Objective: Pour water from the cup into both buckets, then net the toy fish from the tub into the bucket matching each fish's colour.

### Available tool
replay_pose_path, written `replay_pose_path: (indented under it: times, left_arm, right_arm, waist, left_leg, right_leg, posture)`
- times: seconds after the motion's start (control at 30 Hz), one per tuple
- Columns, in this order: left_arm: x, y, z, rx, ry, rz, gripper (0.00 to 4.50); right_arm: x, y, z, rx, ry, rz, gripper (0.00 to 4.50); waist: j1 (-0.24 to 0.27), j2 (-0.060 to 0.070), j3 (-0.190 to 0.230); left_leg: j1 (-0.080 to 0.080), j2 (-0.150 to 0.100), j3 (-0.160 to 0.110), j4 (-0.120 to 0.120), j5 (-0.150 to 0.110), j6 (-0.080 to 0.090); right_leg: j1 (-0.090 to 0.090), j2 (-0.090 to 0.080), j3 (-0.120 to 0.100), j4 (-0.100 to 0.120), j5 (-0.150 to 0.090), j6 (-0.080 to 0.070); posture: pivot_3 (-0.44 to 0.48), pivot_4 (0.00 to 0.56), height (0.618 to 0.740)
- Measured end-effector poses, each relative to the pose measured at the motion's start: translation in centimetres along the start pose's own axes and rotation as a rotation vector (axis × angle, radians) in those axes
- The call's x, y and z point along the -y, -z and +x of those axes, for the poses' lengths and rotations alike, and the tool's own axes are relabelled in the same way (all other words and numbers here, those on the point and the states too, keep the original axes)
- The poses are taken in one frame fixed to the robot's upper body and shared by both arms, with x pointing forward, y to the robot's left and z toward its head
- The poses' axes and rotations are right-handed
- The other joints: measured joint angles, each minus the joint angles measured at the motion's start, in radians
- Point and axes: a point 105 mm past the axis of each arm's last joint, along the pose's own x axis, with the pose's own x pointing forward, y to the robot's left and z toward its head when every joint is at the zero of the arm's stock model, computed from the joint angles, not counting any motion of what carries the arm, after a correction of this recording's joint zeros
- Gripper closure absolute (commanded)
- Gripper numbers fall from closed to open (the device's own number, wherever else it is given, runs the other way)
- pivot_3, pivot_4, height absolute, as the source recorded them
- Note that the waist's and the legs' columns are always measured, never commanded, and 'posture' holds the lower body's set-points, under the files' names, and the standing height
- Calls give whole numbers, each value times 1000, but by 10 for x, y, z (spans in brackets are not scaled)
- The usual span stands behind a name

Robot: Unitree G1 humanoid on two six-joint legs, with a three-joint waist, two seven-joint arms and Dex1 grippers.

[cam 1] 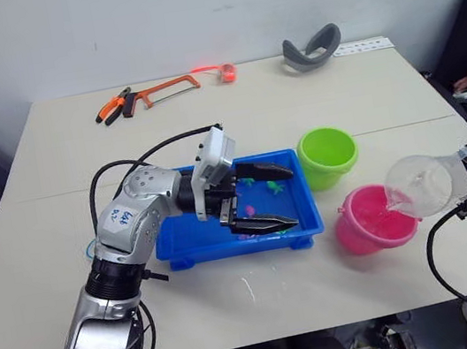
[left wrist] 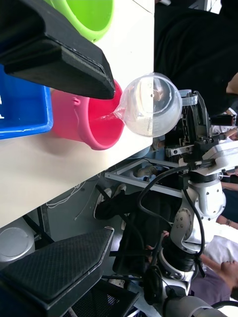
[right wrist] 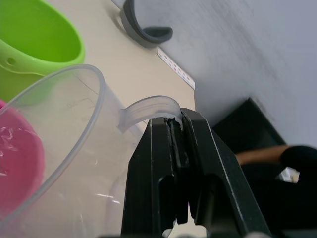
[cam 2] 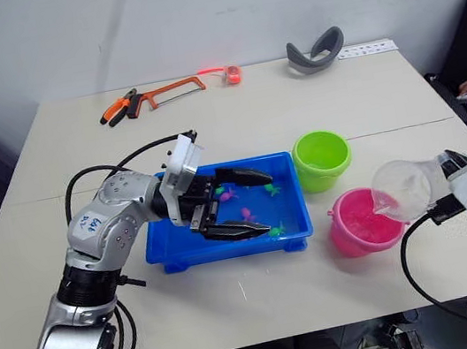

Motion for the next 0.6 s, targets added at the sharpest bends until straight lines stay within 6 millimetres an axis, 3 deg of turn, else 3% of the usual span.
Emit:
replay_pose_path:
  times: [0.1, 0.3, 0.43, 0.6]
  left_arm:
    - [-1, 1, 0, -5, -5, 0, 0]
    - [-2, 2, 2, -7, -18, -2, 0]
    - [-7, 6, -1, -15, -50, -19, 0]
    - [-18, 13, -9, -29, -106, -60, 0]
  right_arm:
    - [10, 12, -4, -34, 83, 210, 4472]
    - [24, 16, 0, -50, 153, 414, 4472]
    - [33, 10, 13, -33, 184, 522, 4472]
    - [39, -5, 43, -20, 178, 529, 4472]
  waist:
    - [0, 0, 0]
    - [-2, 0, 0]
    - [-2, 0, 0]
    - [-4, 0, 0]
  left_leg:
    - [0, 1, 1, 0, 0, 0]
    - [0, 1, 1, 0, 0, 0]
    - [0, 1, 1, 0, 0, 1]
    - [0, 1, 2, 0, -1, 1]
  right_leg:
    - [-1, 0, 0, 1, 0, 0]
    - [-1, 0, 1, 1, 0, 0]
    - [-1, 0, 1, 1, 0, 0]
    - [-2, 0, 1, 0, 0, 0]
  posture:
    - [0, 150, 740]
    - [0, 150, 740]
    - [0, 150, 740]
    - [0, 150, 740]
